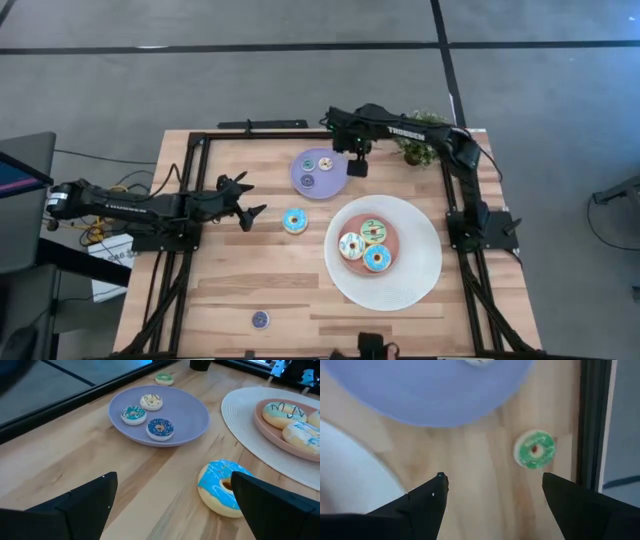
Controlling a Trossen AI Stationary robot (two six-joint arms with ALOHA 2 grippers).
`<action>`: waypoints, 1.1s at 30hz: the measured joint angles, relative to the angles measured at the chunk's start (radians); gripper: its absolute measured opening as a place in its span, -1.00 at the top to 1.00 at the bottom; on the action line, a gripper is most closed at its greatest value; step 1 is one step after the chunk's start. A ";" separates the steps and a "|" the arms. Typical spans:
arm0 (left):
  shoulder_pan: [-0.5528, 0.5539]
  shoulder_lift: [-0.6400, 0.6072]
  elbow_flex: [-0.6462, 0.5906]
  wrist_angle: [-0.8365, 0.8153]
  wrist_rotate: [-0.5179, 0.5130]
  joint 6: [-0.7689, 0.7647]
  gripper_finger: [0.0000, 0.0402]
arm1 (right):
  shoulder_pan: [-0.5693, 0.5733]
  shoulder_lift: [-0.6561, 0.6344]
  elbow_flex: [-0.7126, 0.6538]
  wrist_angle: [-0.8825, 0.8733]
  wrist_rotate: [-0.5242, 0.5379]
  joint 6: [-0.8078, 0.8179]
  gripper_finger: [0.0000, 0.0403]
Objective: Pick & Place donuts
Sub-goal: Put the small green donut on the violet plate
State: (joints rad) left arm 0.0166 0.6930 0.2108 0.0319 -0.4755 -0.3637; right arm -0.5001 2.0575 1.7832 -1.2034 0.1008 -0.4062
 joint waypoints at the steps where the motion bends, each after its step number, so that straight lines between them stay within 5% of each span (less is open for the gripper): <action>1: 0.000 0.000 0.000 -0.002 0.000 0.000 -0.91 | -0.014 0.014 0.000 0.002 0.005 -0.015 -0.54; 17: 0.000 0.000 0.000 -0.021 -0.057 0.014 -0.91 | -0.170 0.062 -0.027 0.128 -0.125 -0.009 -0.54; 33: 0.000 0.000 0.000 -0.021 -0.060 0.020 -0.91 | -0.204 0.154 -0.072 0.190 -0.049 0.139 -0.54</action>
State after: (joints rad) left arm 0.0166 0.6933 0.2108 0.0106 -0.5357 -0.3440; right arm -0.7044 2.2118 1.7113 -1.0135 0.0521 -0.2673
